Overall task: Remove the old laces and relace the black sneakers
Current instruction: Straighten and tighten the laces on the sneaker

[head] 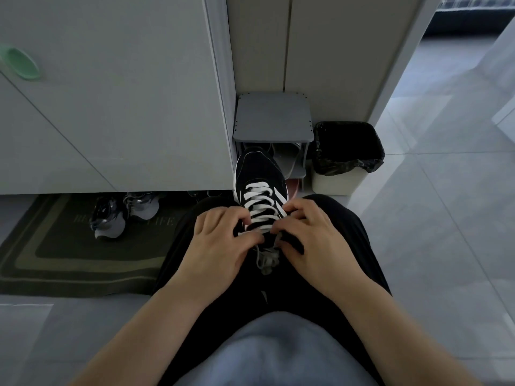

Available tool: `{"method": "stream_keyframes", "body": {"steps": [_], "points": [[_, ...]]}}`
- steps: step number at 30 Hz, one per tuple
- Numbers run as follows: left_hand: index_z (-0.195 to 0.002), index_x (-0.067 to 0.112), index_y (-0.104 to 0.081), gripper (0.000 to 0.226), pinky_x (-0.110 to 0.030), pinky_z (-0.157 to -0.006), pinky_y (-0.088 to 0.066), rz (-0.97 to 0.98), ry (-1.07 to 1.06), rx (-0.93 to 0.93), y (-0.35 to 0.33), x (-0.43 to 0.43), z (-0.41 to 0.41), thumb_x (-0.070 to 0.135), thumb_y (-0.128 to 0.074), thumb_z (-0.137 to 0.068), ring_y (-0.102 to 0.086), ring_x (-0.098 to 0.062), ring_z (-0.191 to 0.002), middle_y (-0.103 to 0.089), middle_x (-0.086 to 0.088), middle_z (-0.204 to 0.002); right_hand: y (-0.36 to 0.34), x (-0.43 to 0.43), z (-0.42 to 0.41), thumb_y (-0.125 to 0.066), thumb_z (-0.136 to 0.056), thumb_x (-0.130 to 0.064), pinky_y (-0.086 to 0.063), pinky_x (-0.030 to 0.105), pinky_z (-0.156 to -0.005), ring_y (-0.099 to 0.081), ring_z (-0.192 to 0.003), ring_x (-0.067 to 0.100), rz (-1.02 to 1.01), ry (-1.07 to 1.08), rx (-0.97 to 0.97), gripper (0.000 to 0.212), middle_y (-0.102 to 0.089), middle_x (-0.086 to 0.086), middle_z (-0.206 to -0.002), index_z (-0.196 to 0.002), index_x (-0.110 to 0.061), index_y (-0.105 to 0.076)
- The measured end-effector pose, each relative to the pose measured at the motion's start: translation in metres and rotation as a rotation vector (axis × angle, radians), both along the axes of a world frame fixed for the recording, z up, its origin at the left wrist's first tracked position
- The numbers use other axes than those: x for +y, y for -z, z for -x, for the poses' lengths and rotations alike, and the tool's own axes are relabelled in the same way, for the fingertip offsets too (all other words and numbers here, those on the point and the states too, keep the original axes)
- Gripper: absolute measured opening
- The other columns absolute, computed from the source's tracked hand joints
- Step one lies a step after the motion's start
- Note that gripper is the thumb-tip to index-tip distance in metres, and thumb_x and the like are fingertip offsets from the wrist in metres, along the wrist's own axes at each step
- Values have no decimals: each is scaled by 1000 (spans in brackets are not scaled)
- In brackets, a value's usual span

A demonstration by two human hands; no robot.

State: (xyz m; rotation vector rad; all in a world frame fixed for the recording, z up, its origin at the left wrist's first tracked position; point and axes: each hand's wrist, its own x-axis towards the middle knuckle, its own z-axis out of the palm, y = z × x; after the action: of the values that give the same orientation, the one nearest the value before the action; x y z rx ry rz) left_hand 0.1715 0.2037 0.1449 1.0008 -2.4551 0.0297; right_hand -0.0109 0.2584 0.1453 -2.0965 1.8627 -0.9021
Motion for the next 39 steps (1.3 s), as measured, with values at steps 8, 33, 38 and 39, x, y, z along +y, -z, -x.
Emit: {"method": "stream_keyframes", "body": {"steps": [8,33,38,39], "points": [[-69,29,-69,28,-35,-87,-24,62,-5,-309,-13,-8,3,39,-44,-72,-38,-20,-93,-50,3,-100,0,-4,-13,-78,-61,-22,-50,42,-89,-63,-99,33,13,28,458,16,-64,11,-115,-76,-19,-74],[-109,27,-56,45,-28,-88,-20,-83,-276,115,-4,20,0,46,-68,-71,-40,-16,-96,-55,10,-94,-3,11,-8,-74,-76,-30,-36,14,-84,-48,-106,11,-153,167,-126,43,-46,-12,-112,-109,-24,-47],[-120,23,-51,55,-33,-89,-17,-313,-334,-236,-7,10,15,60,-38,-82,-46,-19,-107,-61,8,-105,-2,-4,-16,-60,-86,-41,-24,30,-105,-37,-127,20,-291,167,200,79,-46,-3,-136,-146,-16,-16],[-116,23,-51,54,-31,-87,-17,-293,-314,-287,-6,7,21,60,-29,-83,-46,-18,-108,-61,8,-105,1,-6,-18,-57,-89,-39,-22,32,-107,-36,-127,22,-289,170,283,79,-46,-1,-137,-148,-14,-10]]}}
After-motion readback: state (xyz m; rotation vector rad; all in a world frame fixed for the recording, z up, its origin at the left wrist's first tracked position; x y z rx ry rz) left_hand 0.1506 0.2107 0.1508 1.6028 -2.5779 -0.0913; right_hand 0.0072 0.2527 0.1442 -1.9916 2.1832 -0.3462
